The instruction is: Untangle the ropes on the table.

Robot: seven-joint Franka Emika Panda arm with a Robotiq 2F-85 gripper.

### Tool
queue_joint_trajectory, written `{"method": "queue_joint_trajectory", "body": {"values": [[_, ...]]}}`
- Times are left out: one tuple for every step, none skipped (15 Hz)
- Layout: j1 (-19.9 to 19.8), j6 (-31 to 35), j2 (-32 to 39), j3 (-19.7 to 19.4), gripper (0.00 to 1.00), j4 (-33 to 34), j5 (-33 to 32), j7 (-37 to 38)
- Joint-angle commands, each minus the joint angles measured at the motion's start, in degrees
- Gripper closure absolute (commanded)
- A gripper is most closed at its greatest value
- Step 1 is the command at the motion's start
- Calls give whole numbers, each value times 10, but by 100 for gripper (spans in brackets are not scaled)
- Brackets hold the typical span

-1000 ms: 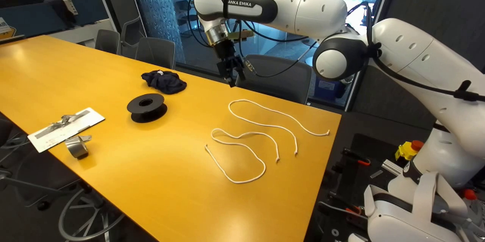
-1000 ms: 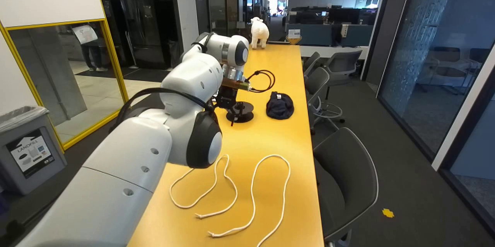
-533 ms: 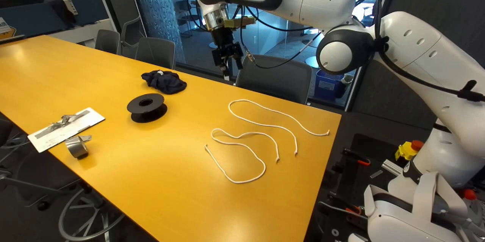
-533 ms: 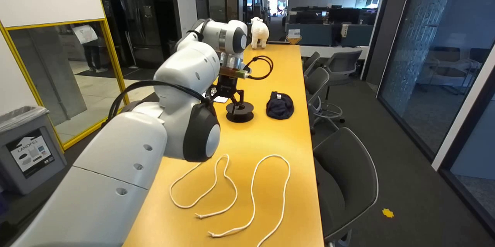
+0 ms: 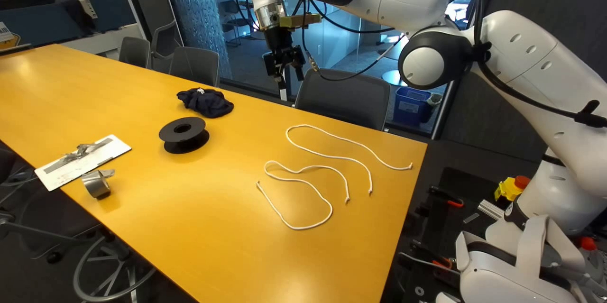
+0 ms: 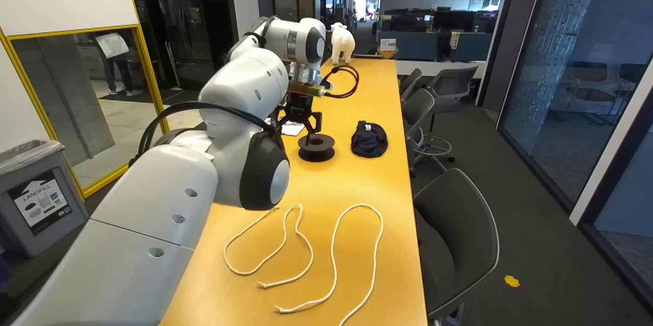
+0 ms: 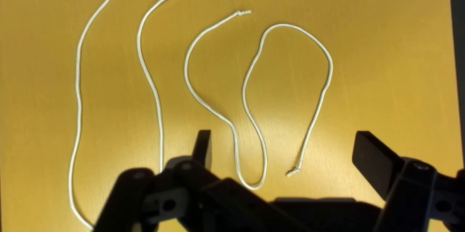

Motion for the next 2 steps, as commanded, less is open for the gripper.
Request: {"method": "queue_joint_trajectory", "body": {"values": [[2,4,-7,-11,0,-11,8,-3],[2,4,-7,-11,0,-11,8,-3]]}}
